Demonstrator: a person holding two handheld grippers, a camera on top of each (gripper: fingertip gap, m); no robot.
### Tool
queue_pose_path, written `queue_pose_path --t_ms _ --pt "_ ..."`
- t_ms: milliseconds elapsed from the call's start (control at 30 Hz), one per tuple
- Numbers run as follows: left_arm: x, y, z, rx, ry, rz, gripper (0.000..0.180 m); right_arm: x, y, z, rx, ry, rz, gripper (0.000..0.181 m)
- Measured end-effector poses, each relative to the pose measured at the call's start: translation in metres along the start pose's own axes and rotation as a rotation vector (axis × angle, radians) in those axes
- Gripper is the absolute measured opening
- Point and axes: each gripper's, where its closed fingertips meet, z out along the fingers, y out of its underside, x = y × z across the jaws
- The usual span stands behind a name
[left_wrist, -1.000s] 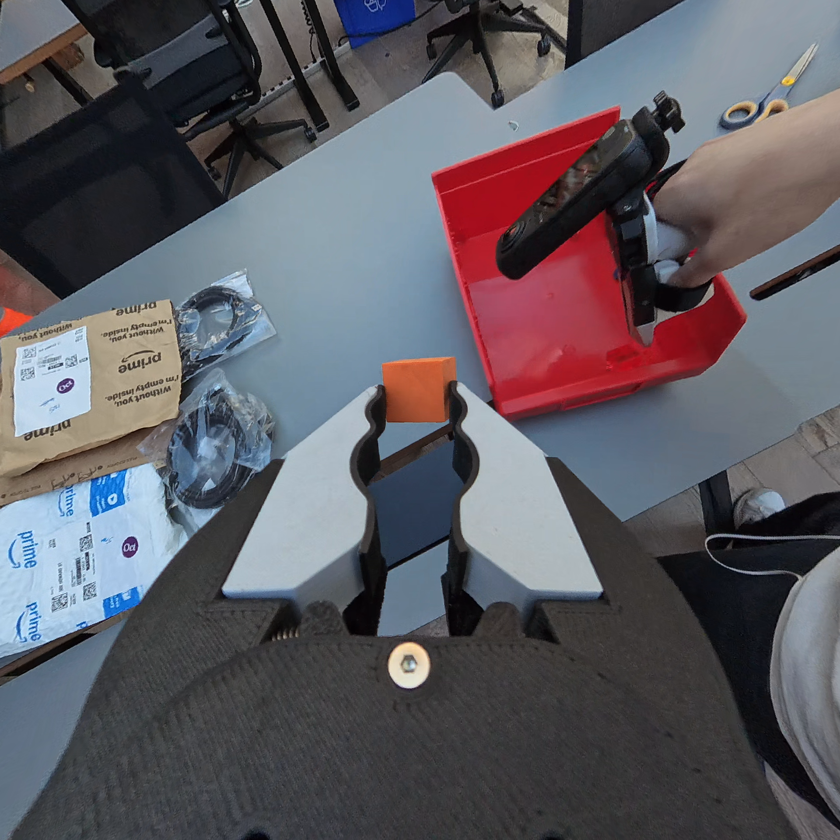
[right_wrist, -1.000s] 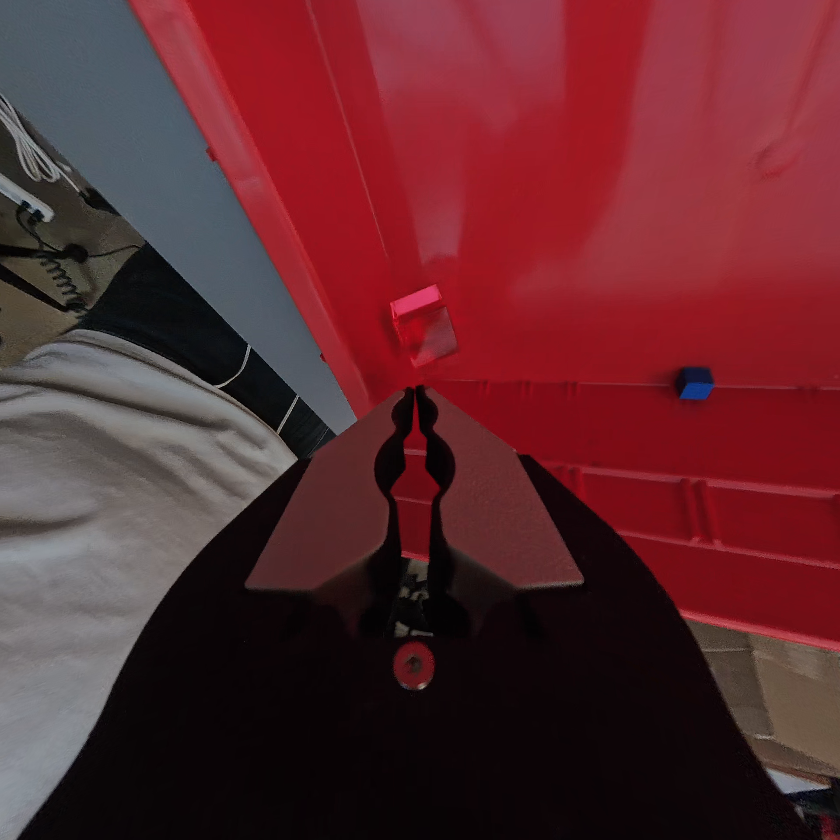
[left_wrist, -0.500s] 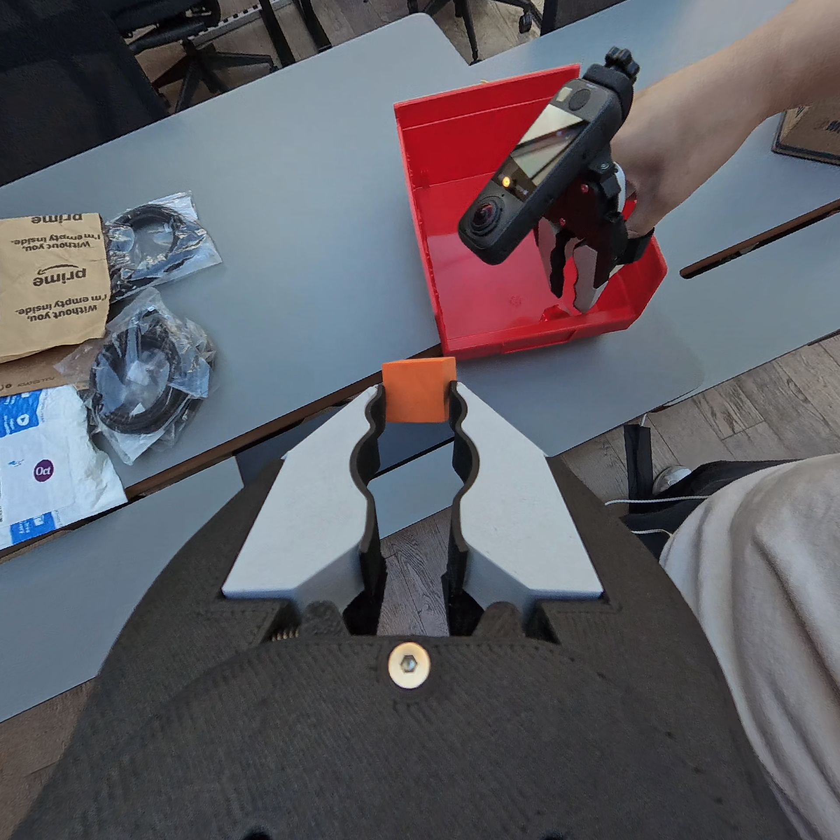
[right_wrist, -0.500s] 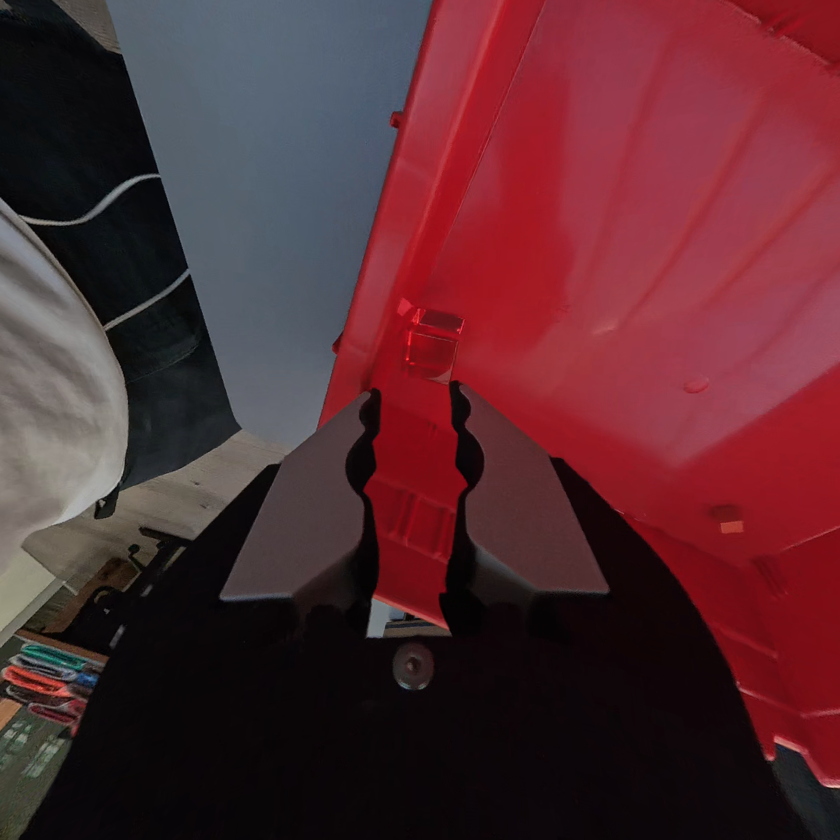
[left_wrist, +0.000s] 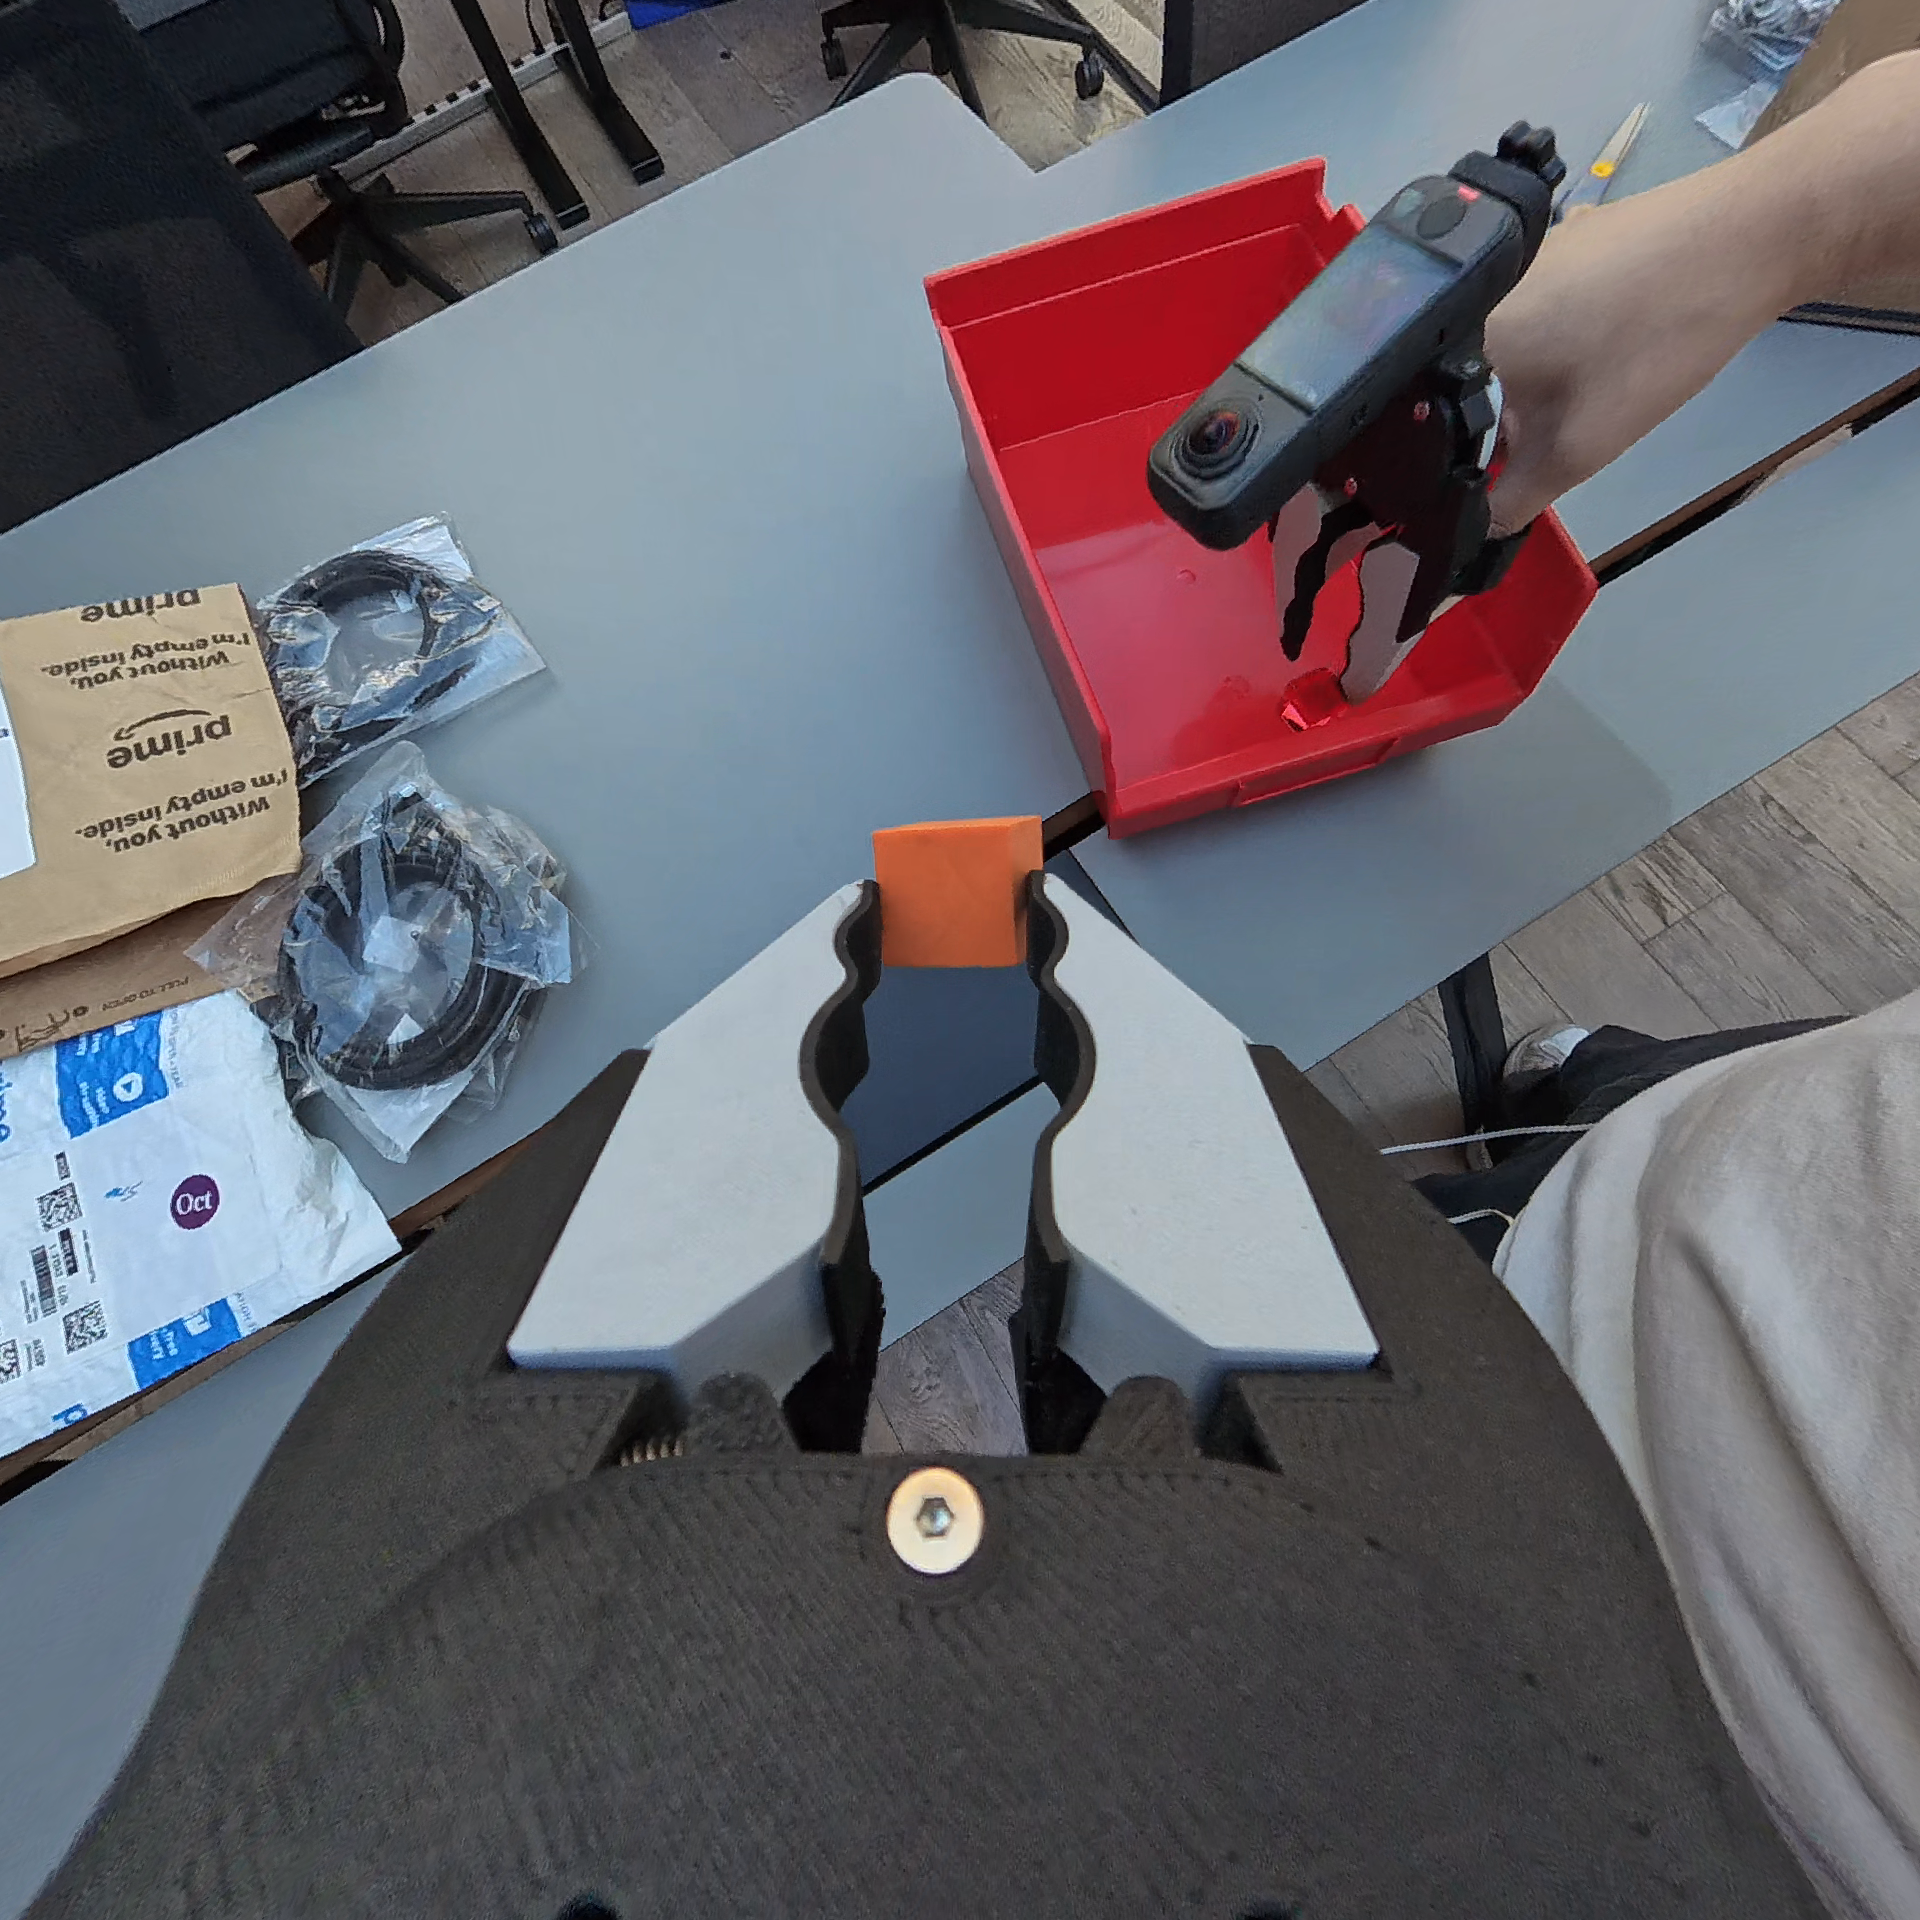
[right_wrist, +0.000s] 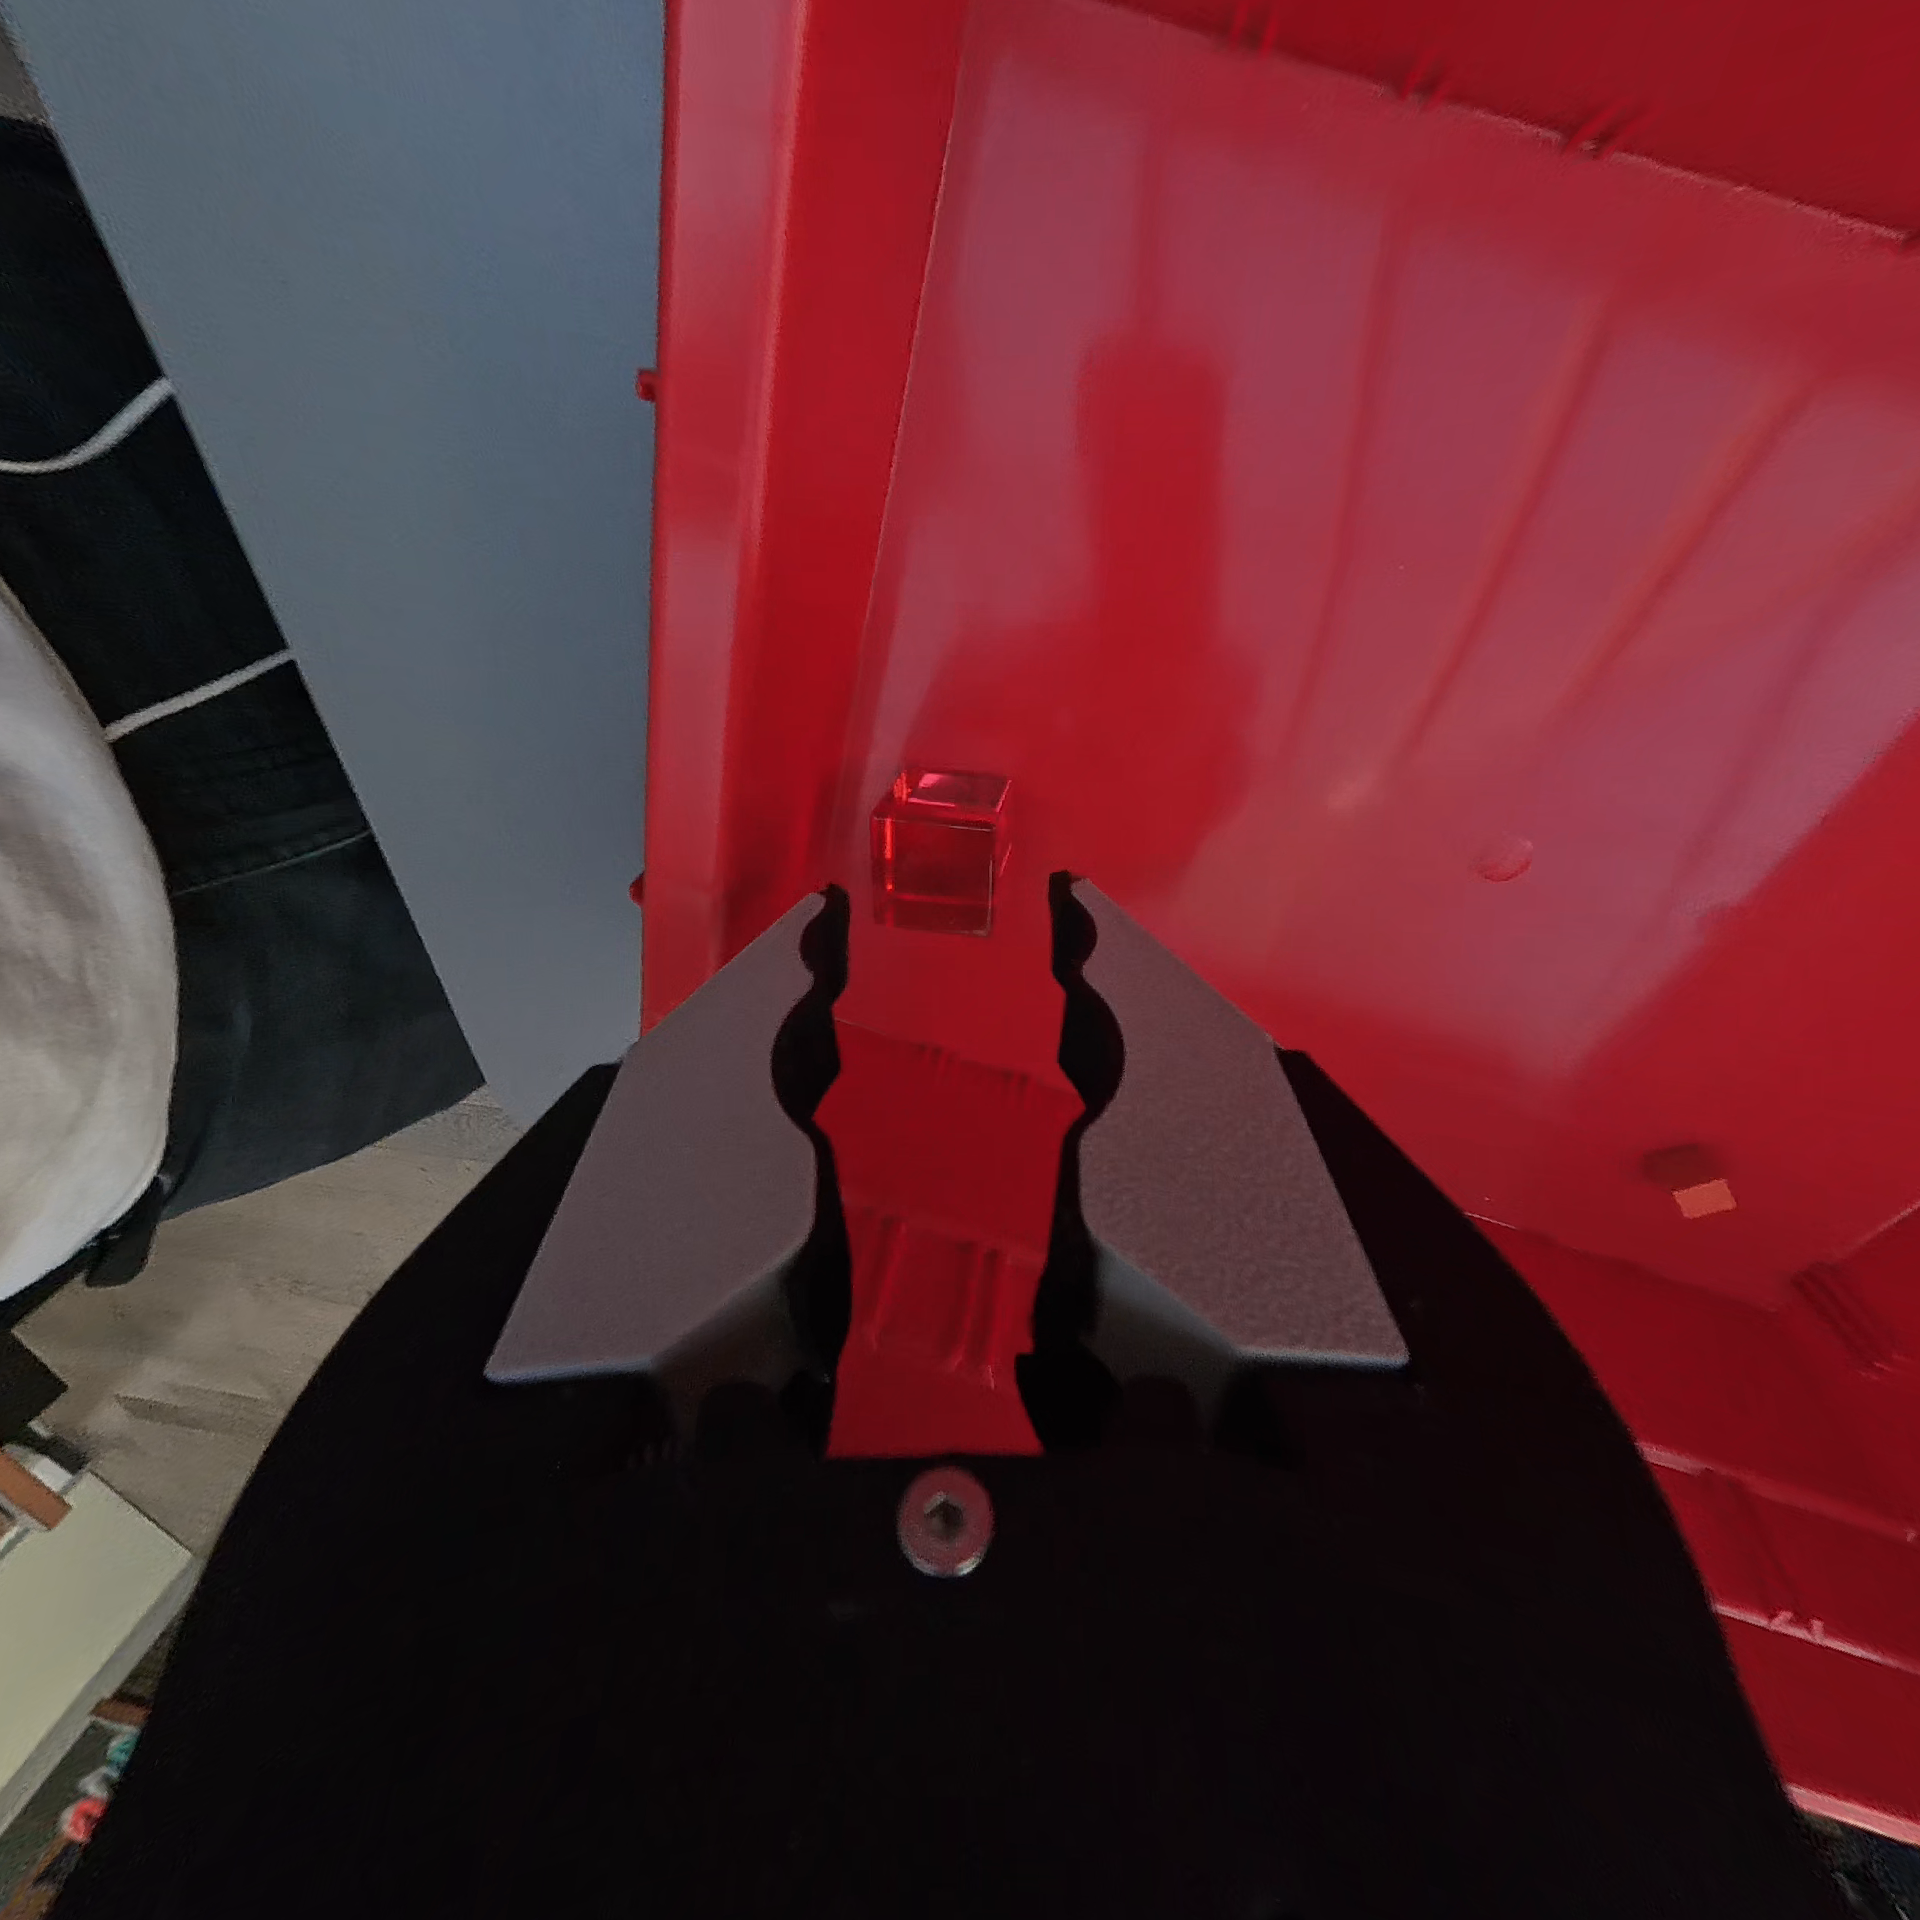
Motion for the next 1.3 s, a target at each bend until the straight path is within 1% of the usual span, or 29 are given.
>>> queue_pose_path --t_ms 67,100,133,267,367,500,600,667,767,833,967,1100,1200,1300 --pt "0.001 -0.002 0.004 0.006 0.012 0.001 0.026 0.003 0.005 0.01 -0.053 0.026 -0.007 0.037" --pt "0.002 -0.003 0.005 0.009 0.016 0.001 0.026 0.003 0.004 0.013 -0.054 0.026 -0.005 0.033" --pt "0.002 -0.004 0.007 0.012 0.019 0.002 0.026 0.001 0.001 0.013 -0.034 0.018 -0.006 0.025" --pt "0.003 -0.012 0.008 0.02 0.001 0.009 0.026 0.006 -0.01 -0.001 0.059 0.091 -0.018 0.025" --pt "0.01 -0.029 0.006 0.042 -0.005 0.005 0.026 0.007 -0.012 -0.035 0.2 0.118 0.06 0.025" --pt "0.046 -0.074 0.019 0.074 0.072 0.037 0.026 -0.002 0.029 -0.112 0.5 0.188 0.25 0.025" --pt "0.103 -0.126 0.047 0.096 0.181 0.128 0.026 -0.025 0.125 -0.156 0.665 0.263 0.445 0.025" --pt "0.157 -0.166 0.071 0.118 0.269 0.198 0.026 -0.051 0.214 -0.169 0.717 0.322 0.588 0.025" --pt "0.259 -0.224 0.112 0.158 0.402 0.295 0.026 -0.106 0.36 -0.173 0.739 0.42 0.807 0.025" --pt "0.332 -0.256 0.144 0.173 0.455 0.357 0.026 -0.146 0.456 -0.173 0.724 0.49 0.941 0.024" --pt "0.476 -0.306 0.218 0.141 0.569 0.386 0.026 -0.222 0.608 -0.17 0.726 0.556 1.154 0.024" --pt "0.586 -0.347 0.29 0.101 0.639 0.443 0.026 -0.266 0.703 -0.166 0.739 0.538 1.266 0.024" --pt "0.638 -0.367 0.347 0.009 0.667 0.476 0.026 -0.273 0.745 -0.165 0.75 0.534 1.289 0.024" --pt "0.675 -0.381 0.395 -0.086 0.713 0.457 0.026 -0.261 0.772 -0.163 0.784 0.531 1.31 0.024"
